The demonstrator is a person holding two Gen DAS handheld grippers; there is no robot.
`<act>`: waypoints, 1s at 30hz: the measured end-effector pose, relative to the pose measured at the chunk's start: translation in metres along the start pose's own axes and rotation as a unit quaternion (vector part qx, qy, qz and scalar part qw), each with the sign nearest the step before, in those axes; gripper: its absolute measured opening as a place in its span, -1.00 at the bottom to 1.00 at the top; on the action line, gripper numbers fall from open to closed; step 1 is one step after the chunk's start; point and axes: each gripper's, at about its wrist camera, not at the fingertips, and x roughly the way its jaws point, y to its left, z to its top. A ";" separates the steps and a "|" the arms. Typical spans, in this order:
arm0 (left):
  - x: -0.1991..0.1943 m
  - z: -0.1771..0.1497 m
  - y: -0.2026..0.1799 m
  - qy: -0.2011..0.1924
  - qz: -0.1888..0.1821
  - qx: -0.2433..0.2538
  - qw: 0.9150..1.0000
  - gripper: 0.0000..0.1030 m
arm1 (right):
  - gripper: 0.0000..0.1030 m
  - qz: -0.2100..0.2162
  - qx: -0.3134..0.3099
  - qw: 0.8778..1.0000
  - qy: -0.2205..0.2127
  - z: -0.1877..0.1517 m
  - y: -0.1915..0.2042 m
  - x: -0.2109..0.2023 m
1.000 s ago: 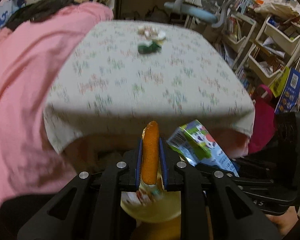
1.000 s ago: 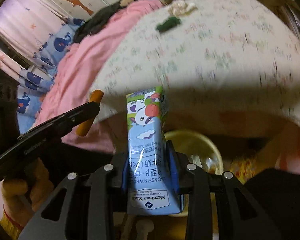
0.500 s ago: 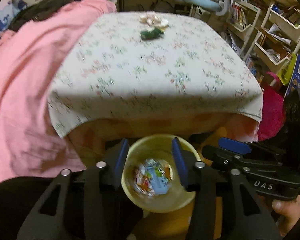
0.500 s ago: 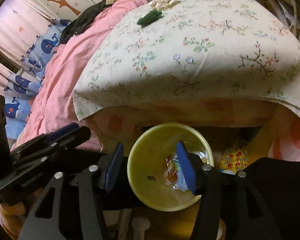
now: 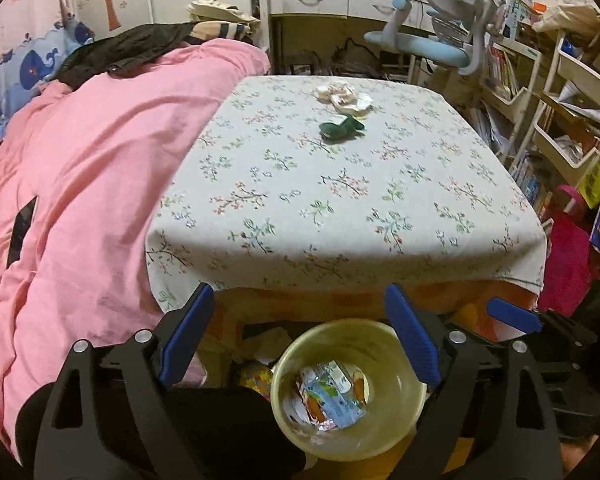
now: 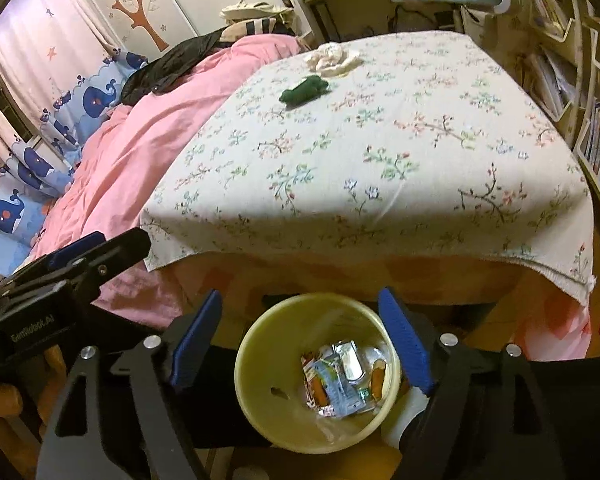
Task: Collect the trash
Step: 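Raise both open tools back over the table toward the green toy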
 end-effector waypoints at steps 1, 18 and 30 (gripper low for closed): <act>-0.001 0.001 0.000 -0.002 0.001 -0.002 1.000 0.65 | 0.58 -0.005 -0.002 1.000 -0.007 0.001 0.001 -0.002; -0.004 0.025 0.011 -0.029 0.003 -0.019 0.999 0.81 | 0.75 -0.060 -0.049 0.994 -0.083 0.020 0.017 -0.016; 0.008 0.065 0.028 -0.057 0.019 -0.026 0.998 0.84 | 0.79 -0.138 -0.080 0.984 -0.074 0.068 0.017 -0.004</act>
